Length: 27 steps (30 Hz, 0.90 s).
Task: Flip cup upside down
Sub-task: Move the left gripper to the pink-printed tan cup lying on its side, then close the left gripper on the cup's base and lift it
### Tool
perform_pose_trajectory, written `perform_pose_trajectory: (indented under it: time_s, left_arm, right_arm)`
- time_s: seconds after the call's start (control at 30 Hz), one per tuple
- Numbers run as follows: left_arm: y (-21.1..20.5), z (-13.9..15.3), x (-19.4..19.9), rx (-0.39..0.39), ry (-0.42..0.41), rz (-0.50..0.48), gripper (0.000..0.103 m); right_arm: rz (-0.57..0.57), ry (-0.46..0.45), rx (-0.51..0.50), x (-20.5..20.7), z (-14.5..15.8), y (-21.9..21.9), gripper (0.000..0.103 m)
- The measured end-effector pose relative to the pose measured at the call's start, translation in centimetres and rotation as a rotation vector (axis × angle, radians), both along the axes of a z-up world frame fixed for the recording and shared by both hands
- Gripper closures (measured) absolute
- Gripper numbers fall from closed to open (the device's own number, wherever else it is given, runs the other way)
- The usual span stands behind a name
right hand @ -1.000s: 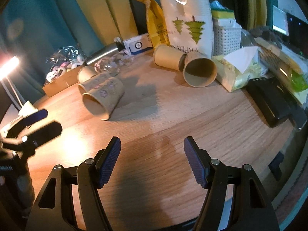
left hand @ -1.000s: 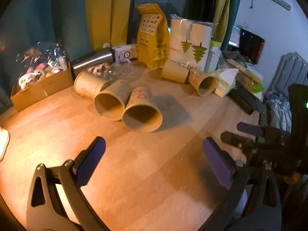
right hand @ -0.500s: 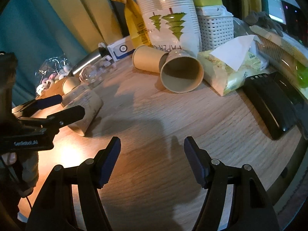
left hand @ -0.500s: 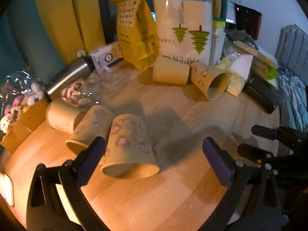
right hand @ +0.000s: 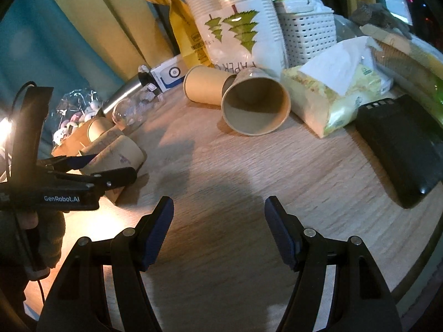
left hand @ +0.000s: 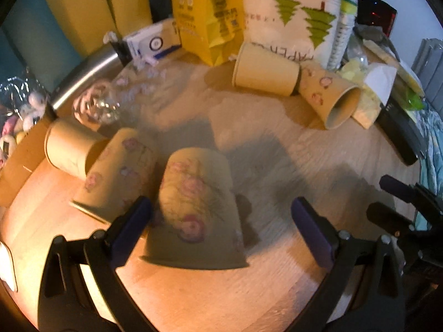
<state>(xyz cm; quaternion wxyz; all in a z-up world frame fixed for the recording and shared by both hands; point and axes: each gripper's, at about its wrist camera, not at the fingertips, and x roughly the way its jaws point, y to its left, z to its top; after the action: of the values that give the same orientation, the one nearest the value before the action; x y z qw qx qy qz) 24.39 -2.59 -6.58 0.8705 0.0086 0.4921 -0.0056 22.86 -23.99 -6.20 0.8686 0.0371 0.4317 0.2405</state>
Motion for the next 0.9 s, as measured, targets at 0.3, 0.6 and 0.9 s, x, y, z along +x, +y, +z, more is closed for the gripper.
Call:
perform_pose_trajectory:
  time_s: [0.3,0.6,0.9]
  left_arm:
    - [-0.7,-2.0,1.0,-0.018,0.090,-0.031,0.031]
    - [-1.2,-0.3,0.0,-0.086,0.035,-0.065,0.031]
    - [-2.6,2.8,-6.7,-0.127,-0.109,-0.130,0.031]
  right_arm:
    - [0.007,-0.017,0.004,0.2,0.6,0.0,0.032]
    - [-0.002,-0.020,0.020,-0.5,1.5,-0.3,0.032]
    - [0.013,-0.071,0.016,-3.3,4.0,0.5,0.032]
